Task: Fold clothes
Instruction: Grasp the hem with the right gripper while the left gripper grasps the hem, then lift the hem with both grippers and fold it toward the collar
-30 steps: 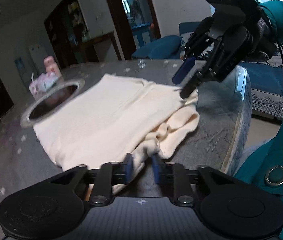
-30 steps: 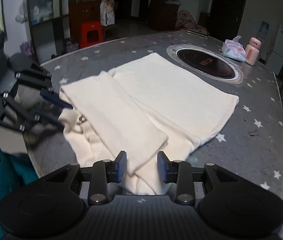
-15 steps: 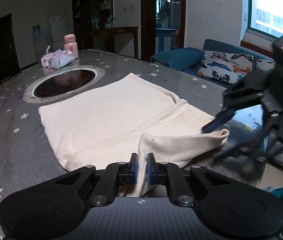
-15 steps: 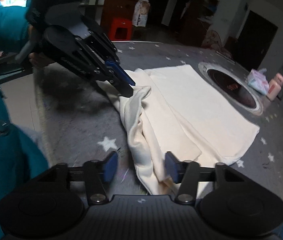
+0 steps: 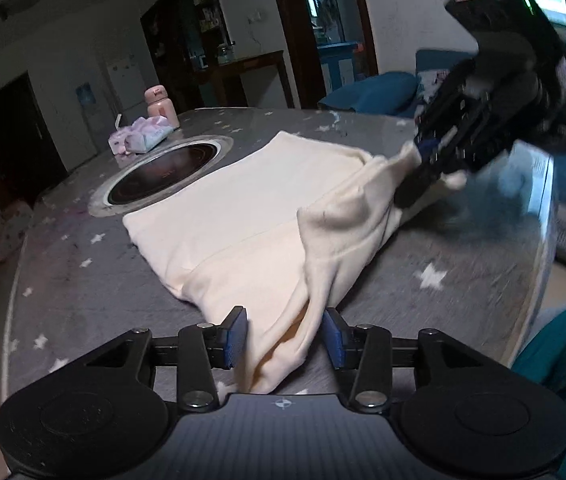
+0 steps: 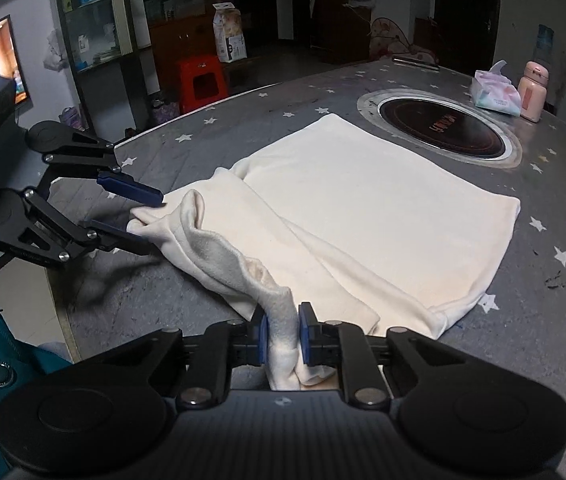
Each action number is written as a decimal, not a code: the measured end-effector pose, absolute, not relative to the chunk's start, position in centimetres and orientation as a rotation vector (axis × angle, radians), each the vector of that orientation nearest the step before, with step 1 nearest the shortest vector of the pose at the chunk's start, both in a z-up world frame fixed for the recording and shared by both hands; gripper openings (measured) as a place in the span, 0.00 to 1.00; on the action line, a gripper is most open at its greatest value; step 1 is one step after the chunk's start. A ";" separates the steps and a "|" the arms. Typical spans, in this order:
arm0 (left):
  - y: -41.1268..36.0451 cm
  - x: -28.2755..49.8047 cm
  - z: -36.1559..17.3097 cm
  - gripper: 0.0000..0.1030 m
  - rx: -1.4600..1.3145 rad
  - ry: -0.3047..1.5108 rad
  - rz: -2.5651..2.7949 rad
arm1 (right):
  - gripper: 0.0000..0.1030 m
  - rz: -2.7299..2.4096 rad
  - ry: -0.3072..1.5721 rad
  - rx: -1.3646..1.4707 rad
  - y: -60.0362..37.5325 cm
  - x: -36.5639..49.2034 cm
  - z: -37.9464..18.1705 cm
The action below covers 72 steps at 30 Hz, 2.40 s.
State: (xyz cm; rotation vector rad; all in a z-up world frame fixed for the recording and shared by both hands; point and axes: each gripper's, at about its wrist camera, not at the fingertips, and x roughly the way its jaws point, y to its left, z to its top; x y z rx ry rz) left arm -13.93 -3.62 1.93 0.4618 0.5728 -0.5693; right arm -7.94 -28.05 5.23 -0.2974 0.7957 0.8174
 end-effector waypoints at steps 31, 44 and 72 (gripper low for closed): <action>-0.8 -13.6 9.7 0.11 0.225 0.571 -0.650 | 0.09 0.880 0.743 -0.283 -29.7 -11.9 12.6; -2.9 0.9 2.6 0.15 0.202 0.671 -0.439 | 0.17 0.628 0.776 -0.179 -28.2 2.9 5.6; -2.7 -0.4 3.1 0.09 0.242 0.614 -0.457 | 0.06 0.605 0.779 -0.118 -28.2 3.5 3.7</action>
